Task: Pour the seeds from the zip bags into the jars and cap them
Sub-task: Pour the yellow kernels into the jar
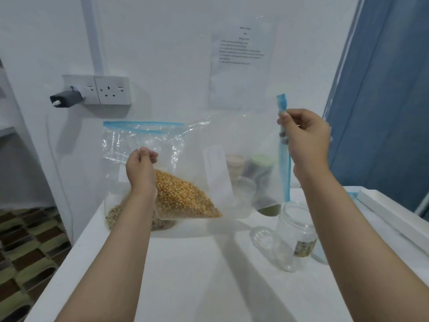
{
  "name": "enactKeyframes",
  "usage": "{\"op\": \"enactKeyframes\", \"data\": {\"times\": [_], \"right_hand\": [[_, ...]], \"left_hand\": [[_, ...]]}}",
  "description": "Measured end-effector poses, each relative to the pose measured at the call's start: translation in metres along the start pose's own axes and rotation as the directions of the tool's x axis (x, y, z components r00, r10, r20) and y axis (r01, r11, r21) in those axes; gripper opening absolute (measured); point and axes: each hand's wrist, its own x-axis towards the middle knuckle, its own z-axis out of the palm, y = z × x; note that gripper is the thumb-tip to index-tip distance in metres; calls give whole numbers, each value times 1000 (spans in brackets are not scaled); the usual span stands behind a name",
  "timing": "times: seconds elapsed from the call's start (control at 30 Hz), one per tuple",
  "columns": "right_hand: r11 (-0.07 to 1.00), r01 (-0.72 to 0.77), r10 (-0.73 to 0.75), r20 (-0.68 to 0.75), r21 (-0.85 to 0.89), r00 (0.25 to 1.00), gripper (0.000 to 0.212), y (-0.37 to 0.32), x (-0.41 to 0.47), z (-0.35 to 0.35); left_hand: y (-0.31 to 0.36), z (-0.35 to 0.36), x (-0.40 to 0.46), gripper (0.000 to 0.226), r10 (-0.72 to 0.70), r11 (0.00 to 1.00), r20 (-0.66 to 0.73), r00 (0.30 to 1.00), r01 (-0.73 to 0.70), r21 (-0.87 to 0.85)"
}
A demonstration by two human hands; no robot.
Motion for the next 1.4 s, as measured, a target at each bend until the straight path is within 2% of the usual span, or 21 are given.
{"op": "enactKeyframes", "data": {"times": [0.23, 0.5, 0.83, 1.4], "right_hand": [[999, -33, 32, 24, 35, 999, 7, 0, 13, -19], [994, -58, 57, 6, 96, 998, 8, 4, 28, -43], [978, -109, 115, -28, 177, 993, 8, 17, 31, -60], [976, -127, 154, -150, 179, 977, 7, 28, 32, -79]], "left_hand": [[22, 19, 5, 36, 73, 997, -34, 997, -72, 29], [38, 42, 5, 36, 121, 991, 23, 992, -122, 52], [54, 62, -1, 34, 166, 985, 15, 986, -166, 44], [73, 80, -12, 33, 247, 967, 111, 963, -252, 34]]}}
